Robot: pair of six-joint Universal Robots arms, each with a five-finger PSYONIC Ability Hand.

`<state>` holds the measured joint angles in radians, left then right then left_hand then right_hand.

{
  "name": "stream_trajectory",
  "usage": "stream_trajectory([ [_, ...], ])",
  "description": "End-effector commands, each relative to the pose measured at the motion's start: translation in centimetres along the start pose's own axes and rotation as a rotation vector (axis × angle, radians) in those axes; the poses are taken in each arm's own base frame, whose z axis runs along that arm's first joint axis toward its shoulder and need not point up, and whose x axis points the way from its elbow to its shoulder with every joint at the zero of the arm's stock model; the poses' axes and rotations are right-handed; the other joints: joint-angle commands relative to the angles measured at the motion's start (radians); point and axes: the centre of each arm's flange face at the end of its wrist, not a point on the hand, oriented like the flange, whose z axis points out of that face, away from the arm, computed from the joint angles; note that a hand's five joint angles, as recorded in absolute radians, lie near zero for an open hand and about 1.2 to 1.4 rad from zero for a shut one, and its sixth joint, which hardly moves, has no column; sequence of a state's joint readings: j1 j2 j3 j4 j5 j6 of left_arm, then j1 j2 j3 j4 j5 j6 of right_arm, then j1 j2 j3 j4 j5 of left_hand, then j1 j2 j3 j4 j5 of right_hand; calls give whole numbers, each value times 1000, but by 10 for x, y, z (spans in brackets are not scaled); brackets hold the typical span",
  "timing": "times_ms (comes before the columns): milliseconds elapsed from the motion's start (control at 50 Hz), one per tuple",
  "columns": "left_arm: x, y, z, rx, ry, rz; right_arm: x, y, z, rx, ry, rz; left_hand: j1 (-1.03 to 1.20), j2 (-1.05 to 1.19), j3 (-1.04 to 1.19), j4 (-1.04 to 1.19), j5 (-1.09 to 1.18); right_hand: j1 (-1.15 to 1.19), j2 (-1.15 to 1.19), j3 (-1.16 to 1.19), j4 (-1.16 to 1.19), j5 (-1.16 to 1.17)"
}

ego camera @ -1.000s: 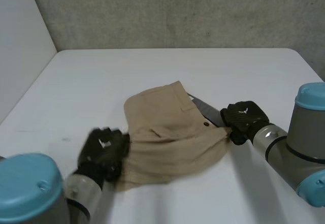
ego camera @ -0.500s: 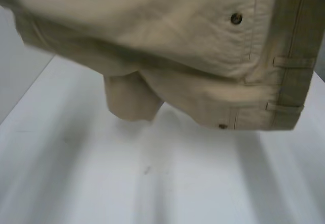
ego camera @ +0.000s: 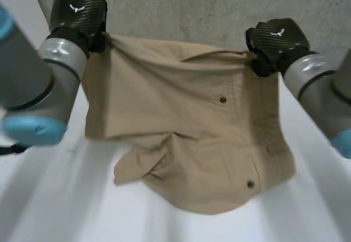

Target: Fold the shorts.

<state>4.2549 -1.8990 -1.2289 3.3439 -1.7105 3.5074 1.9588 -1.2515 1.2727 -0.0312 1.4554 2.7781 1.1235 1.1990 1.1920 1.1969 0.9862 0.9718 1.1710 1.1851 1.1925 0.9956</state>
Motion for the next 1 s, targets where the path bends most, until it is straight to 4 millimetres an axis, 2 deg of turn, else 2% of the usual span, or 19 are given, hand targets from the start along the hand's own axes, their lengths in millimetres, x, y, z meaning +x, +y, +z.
stream_trajectory([
  [20,-22,-37,63,315,-188,-41,13,-29,39,335,201,-14,273,197,204,199,236,424,225,211,204,226],
  [40,-26,-46,66,357,-211,-49,19,-44,42,422,244,-19,273,197,204,199,236,424,225,211,204,226],
  [60,-34,-64,69,433,-245,-61,21,-49,42,454,258,-21,273,197,204,199,236,424,225,211,204,226],
  [80,-37,-72,70,465,-259,-67,24,-56,42,487,273,-22,273,197,204,199,236,424,225,211,204,226],
  [120,-39,-83,70,508,-274,-76,33,-73,39,560,307,-18,273,197,204,199,236,424,225,211,204,226],
  [200,-40,-99,62,548,-272,-95,35,-90,29,596,311,-18,273,197,204,199,236,424,225,211,204,226],
  [260,-44,-103,52,542,-271,-101,31,-92,23,583,295,-15,273,197,204,199,236,424,225,211,204,226],
  [340,-45,-97,31,499,-245,-108,23,-80,20,496,251,-13,273,197,204,199,236,424,225,211,204,226],
  [420,-38,-68,10,391,-204,-112,12,-59,16,385,185,-17,273,197,204,199,236,424,225,211,204,226],
  [440,-32,-52,1,337,-181,-113,5,-47,13,332,143,-19,273,197,204,199,236,424,225,211,204,226],
  [500,-23,-25,-16,245,-145,-106,-7,-24,9,231,72,-20,273,197,204,199,236,424,225,211,204,226],
  [520,-17,-4,-29,178,-119,-96,-15,-7,6,158,37,-21,273,197,204,199,236,424,225,211,204,226],
  [580,-4,32,-51,58,-68,-77,-25,22,1,46,-5,-24,273,197,204,199,236,424,225,211,204,226],
  [600,3,53,-65,-13,-42,-66,-32,40,-2,-24,-31,-29,273,197,204,199,236,424,225,211,204,226],
  [680,16,94,-99,-172,15,-39,-41,72,-15,-145,-71,-43,273,197,204,199,236,424,225,211,204,226],
  [740,24,111,-119,-259,61,-20,-49,87,-27,-205,-111,-52,273,197,204,199,236,424,225,211,204,226],
  [760,29,119,-133,-315,94,-6,-51,91,-31,-223,-124,-60,273,197,204,199,236,424,225,211,204,226],
  [860,32,131,-168,-495,182,55,-64,114,-59,-353,-230,-167,273,197,204,199,236,424,225,211,204,226],
  [1000,24,131,-207,-760,286,117,-63,112,-93,-442,-312,-307,273,197,204,199,236,424,225,211,204,226],
])
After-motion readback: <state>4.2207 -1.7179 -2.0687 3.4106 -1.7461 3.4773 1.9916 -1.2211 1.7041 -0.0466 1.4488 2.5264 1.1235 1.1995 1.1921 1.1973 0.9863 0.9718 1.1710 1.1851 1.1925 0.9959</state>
